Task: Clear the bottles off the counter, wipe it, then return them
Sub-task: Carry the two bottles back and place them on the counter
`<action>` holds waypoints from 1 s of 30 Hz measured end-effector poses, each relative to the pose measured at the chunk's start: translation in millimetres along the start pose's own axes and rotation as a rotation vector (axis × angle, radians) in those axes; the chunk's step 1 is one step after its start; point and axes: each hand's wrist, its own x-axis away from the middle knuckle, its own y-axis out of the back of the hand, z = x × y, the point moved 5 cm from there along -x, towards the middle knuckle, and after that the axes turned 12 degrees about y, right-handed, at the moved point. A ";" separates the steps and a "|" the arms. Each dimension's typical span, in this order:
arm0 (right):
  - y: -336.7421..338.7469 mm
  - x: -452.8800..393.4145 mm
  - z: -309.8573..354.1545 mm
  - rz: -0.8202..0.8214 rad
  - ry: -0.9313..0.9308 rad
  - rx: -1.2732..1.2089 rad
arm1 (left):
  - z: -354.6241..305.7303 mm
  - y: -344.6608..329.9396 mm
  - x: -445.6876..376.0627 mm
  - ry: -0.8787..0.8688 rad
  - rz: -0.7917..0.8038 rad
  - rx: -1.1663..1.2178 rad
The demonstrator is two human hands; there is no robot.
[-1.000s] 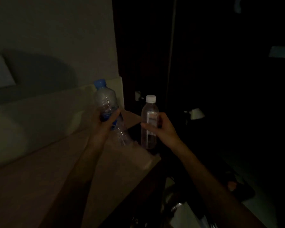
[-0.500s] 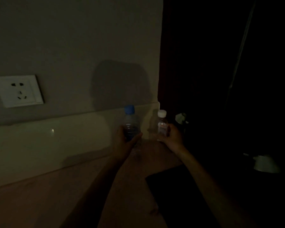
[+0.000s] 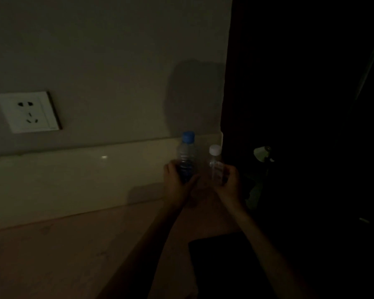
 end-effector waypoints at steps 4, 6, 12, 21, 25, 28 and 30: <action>-0.3 7.2 3.8 0.010 0.026 -0.024 | 15.2 3.3 1.2 0.025 -0.022 0.004; 5.1 10.9 7.4 -0.016 0.037 -0.023 | 12.3 11.6 12.5 0.019 -0.047 -0.013; 32.0 34.4 18.8 -0.075 0.113 0.042 | 12.2 43.2 39.7 -0.042 -0.086 -0.075; 8.4 197.5 104.2 0.239 0.074 -0.445 | 24.9 195.9 231.3 0.057 -0.337 -0.103; -1.3 358.8 138.3 0.622 0.029 -0.581 | 48.6 253.6 405.5 0.222 -0.605 -0.009; 4.1 502.2 98.0 1.089 -0.138 -0.536 | 132.3 269.5 545.5 0.556 -0.714 -0.016; 19.1 589.7 38.3 1.396 -0.257 -0.350 | 193.5 268.3 647.1 0.872 -0.772 0.040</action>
